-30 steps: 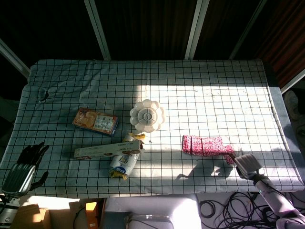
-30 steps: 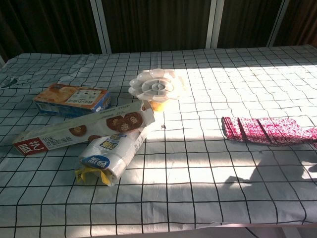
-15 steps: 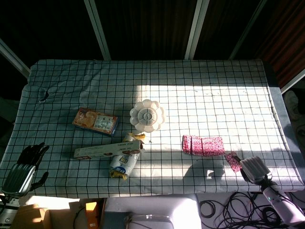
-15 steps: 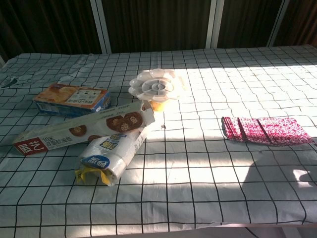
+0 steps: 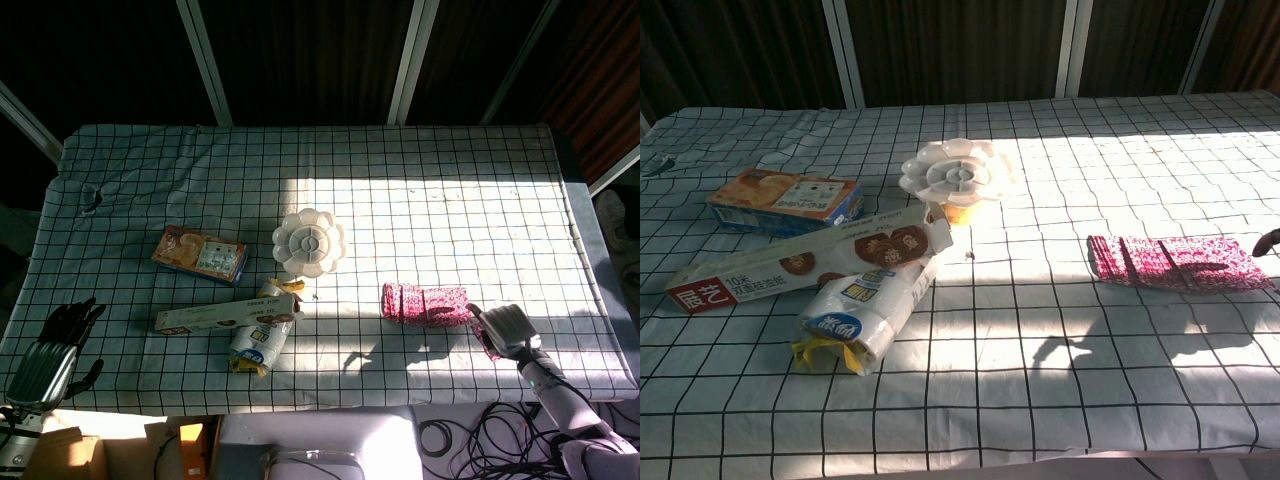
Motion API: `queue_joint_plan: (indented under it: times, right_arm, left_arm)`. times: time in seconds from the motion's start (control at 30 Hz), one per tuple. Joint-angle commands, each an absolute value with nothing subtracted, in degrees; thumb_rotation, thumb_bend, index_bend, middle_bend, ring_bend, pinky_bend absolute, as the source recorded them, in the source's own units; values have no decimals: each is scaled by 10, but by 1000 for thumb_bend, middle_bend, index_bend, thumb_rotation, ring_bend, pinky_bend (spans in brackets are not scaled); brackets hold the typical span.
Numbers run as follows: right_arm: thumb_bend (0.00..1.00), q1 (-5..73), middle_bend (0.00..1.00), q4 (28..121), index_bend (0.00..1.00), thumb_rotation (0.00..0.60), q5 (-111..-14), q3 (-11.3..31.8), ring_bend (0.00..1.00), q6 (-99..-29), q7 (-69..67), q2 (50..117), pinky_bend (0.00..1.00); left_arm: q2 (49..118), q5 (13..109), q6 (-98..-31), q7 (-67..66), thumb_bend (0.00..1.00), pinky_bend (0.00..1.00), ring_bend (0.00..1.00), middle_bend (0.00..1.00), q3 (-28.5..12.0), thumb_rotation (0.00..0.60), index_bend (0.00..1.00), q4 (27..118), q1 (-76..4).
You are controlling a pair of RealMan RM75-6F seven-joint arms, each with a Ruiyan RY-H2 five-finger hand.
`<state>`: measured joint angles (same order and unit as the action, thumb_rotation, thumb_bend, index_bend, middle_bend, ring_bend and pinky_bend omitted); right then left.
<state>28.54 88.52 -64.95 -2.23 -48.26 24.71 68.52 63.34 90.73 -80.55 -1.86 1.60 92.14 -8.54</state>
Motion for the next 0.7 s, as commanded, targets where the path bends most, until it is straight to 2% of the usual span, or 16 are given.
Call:
queue_joint_plan:
  times: [0.03, 0.7]
  right_arm:
    - [633, 294, 979, 881, 186, 600, -635, -20, 1000, -474, 259, 696, 1000]
    - [633, 319, 980, 833, 192, 600, -570, -15, 1000, -448, 275, 726, 1000]
  left_arm:
    - [633, 907, -805, -18, 389, 19, 0, 0, 16, 600, 0, 922, -86]
    - [632, 907, -803, -26, 388, 18, 0, 0, 17, 600, 0, 923, -87]
